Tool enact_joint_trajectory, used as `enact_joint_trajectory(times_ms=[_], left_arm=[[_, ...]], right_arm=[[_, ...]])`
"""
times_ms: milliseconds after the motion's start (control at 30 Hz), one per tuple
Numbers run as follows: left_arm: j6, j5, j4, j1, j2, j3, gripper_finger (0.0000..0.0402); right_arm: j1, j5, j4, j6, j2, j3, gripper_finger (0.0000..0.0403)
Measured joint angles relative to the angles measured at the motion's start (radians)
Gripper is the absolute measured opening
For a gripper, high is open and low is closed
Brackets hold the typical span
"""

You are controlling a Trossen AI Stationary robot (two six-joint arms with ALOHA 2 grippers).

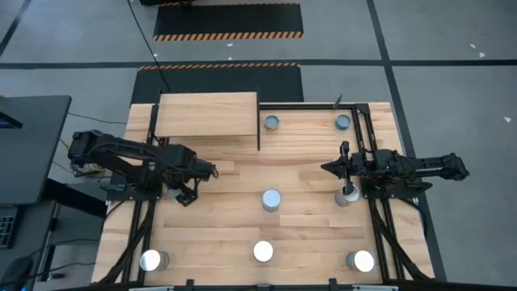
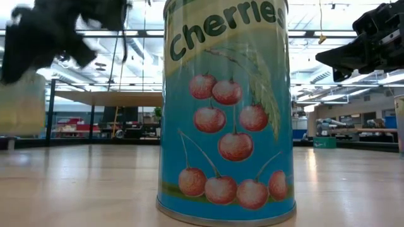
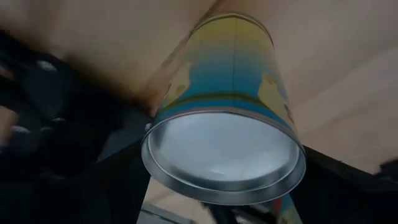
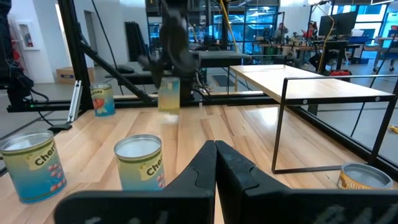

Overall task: Pick and place cans onto a shelf
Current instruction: Put the canned carrot on the shelf

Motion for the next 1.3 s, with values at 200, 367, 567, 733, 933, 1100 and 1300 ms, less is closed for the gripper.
enact_joint_trajectory(times_ms=[200,367,567,733,933,1100,1300], left_arm=[[0.311,-0.139,-0.086,0.068,-0.001,0.343,0.0319],[0.593,-0.217,-0.139,0.199,0.061,0.639,0.0319],[0.861,-0.234,-0.13,0.407,0.188,0.911,0.032],[1.02,-0.264,-0.134,0.532,0.289,1.031,0.0321],[1.068,-0.422,-0.138,0.601,0.294,1.053,0.0322],[1.175,-0.517,-0.137,0.601,0.318,1.051,0.0322],[1.259,-0.613,-0.137,0.623,0.364,1.03,0.0322]], right_arm=[[0.0,0.0,0.0,0.0,0.0,0.0,0.001],[0.0,0.0,0.0,0.0,0.0,0.0,0.0009],[0.0,0.0,0.007,0.0,0.0,0.0,0.001],[0.0,0.001,0.012,0.0,0.0,0.0,0.0009],[0.0,0.023,0.046,-0.055,0.001,0.0,0.0009],[0.0,0.068,0.16,-0.113,0.0,0.0,0.001],[0.0,0.061,0.297,-0.079,0.0,0.0,0.0009]])
